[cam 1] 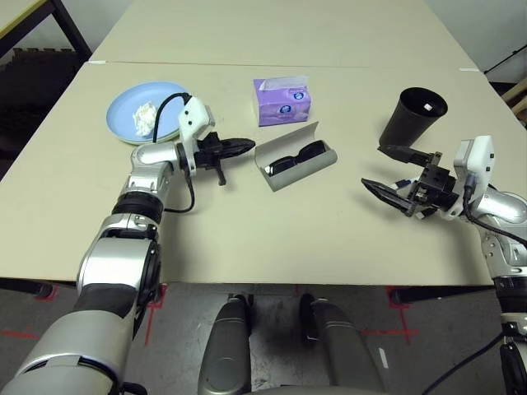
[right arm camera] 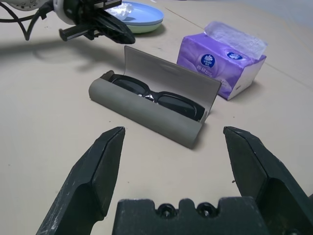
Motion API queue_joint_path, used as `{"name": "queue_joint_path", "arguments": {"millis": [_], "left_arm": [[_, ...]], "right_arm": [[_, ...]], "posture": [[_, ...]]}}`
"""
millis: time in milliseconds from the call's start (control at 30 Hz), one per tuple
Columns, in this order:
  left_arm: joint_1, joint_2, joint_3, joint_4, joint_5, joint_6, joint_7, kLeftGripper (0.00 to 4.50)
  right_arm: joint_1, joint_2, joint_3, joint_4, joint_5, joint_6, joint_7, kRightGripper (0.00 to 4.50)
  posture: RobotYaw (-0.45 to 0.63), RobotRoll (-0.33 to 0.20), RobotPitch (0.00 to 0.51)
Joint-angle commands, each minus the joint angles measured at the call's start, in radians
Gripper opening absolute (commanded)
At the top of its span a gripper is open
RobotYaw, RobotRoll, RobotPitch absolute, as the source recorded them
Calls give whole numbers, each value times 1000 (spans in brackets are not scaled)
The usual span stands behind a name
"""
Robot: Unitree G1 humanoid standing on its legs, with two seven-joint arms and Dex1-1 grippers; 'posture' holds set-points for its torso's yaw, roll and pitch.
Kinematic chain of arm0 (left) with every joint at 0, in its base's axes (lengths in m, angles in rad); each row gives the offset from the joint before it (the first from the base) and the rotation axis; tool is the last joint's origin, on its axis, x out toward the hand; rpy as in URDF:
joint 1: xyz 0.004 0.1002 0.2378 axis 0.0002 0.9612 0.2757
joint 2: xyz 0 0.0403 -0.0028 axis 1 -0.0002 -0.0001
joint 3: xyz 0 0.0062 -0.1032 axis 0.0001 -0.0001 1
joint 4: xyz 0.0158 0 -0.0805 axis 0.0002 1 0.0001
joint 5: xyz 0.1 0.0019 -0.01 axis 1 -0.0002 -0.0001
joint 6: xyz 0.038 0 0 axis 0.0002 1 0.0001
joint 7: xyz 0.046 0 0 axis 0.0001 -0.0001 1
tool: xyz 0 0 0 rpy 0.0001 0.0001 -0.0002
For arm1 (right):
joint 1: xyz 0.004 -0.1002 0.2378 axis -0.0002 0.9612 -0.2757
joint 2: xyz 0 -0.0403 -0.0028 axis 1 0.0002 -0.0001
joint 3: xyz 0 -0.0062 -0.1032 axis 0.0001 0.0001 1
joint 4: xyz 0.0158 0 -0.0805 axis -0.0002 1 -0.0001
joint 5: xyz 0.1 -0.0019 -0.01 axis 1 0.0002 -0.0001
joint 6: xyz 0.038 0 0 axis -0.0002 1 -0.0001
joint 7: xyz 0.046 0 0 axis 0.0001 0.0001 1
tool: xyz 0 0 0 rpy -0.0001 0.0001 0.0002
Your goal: Organize and tidy the items on the table.
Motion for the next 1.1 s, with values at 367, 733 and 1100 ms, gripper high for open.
{"name": "queue_joint_path", "arguments": {"millis": [367, 733, 1100], "left_arm": [[-35, -48, -12, 56, 76, 3, 64, 23], [-13, -93, 1, 3, 42, 33, -14, 23], [76, -110, -14, -162, 12, 106, -109, 23]], "right_arm": [[17, -12, 3, -41, 12, 13, -13, 4500], [9, -9, 5, -34, 9, 9, -15, 4500], [0, -1, 8, -23, 7, 7, -21, 4500]], "posture": [[64, 0, 203], [65, 0, 196], [74, 0, 192]]}}
